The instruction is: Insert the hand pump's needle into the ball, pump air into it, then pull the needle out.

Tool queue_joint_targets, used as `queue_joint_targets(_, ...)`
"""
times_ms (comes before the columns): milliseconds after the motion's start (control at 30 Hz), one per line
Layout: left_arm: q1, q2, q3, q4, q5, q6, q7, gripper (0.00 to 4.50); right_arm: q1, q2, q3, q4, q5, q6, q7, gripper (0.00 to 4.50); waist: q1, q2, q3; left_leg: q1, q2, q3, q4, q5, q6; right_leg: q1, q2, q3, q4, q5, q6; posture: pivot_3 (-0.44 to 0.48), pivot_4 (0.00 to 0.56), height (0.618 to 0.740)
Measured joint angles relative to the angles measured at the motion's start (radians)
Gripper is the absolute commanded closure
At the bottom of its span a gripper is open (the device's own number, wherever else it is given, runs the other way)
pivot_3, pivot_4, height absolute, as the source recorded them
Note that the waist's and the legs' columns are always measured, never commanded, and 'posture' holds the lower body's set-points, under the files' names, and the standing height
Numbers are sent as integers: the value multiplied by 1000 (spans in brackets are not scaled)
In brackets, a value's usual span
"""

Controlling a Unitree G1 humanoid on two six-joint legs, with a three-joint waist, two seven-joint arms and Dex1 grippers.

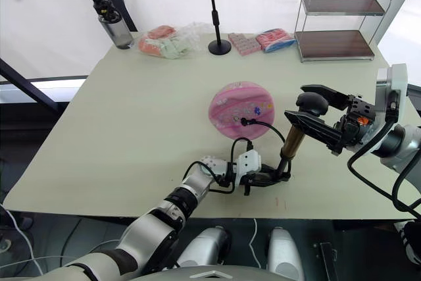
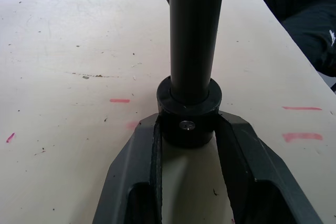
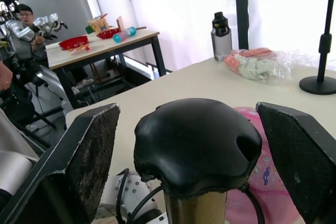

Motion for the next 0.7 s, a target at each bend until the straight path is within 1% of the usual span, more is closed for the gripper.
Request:
queue_joint_targets(33,0,0,0,0,0,0,0,3405,0,0,0,0,0,0,-1,1653,0,0,0,0,0,0,0,0,0,0,0,0,0,0,0,0,150,740)
queue_joint_targets(67,0,0,0,0,0,0,0,3405,0,0,0,0,0,0,-1,2152,0,0,0,0,0,0,0,0,0,0,0,0,0,0,0,0,150,740)
queue_joint_targets(100,-1,0,0,1,0,-1,0,3405,0,0,3,0,-1,1,0,2489,0,0,0,0,0,0,0,0,0,0,0,0,0,0,0,0,150,740)
queue_joint_targets(467,-1,0,0,3,1,-2,2,3405,0,0,5,-1,-17,-2,7,2502,0,0,0,0,0,0,0,0,0,0,0,0,0,0,0,0,150,740)
queue_joint_targets(700,-2,-1,0,5,2,-3,3,3405,16,8,51,-15,-97,-38,42,2502,0,0,0,0,0,0,0,0,0,0,0,0,0,0,0,0,150,740)
